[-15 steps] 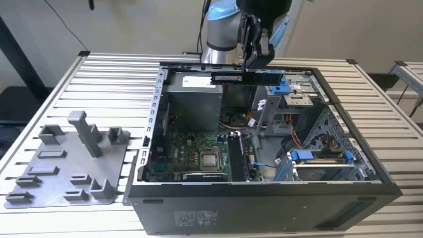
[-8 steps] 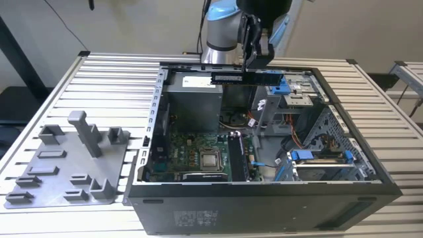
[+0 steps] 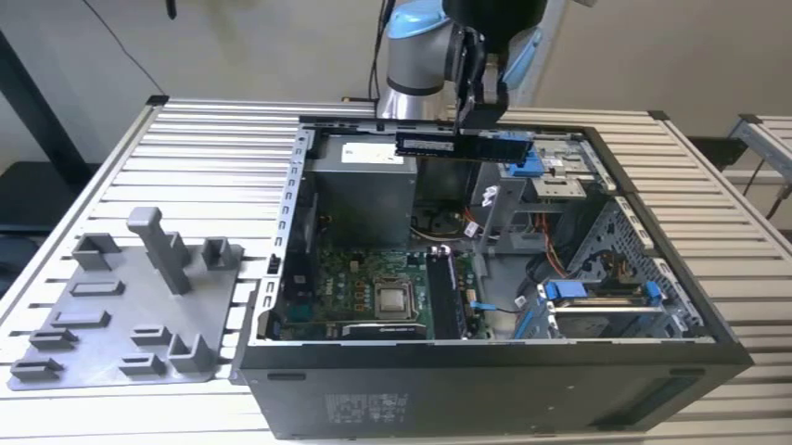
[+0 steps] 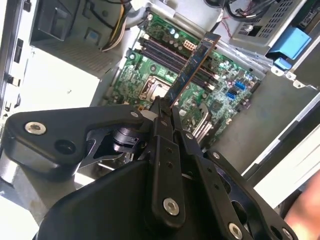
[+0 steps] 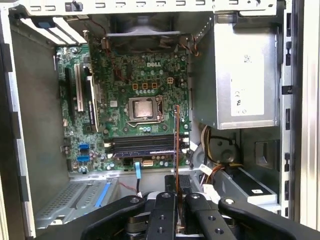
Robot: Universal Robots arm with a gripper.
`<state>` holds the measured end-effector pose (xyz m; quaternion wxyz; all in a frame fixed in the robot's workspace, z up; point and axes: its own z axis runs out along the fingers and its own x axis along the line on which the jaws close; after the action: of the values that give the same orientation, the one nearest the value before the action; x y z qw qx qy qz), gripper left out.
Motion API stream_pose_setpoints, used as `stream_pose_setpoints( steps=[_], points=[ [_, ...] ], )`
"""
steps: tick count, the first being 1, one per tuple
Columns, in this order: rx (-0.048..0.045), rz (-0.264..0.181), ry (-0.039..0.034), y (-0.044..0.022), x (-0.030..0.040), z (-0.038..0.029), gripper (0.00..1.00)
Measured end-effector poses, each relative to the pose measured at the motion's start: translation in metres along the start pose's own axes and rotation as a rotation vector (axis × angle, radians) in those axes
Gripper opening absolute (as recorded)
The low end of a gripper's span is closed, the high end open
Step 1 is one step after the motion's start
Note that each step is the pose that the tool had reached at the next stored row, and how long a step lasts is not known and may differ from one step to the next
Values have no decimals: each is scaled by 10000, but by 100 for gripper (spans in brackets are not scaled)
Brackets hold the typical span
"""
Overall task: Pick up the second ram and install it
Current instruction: 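Insert the second ram into the second slot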
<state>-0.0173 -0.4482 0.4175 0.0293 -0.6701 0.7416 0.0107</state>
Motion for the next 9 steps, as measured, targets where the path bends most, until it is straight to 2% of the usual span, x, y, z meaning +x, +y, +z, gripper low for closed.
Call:
stream_pose_setpoints(
  steps=[9],
  points=[
    [63,1088,27,0,0,7,14]
  ],
)
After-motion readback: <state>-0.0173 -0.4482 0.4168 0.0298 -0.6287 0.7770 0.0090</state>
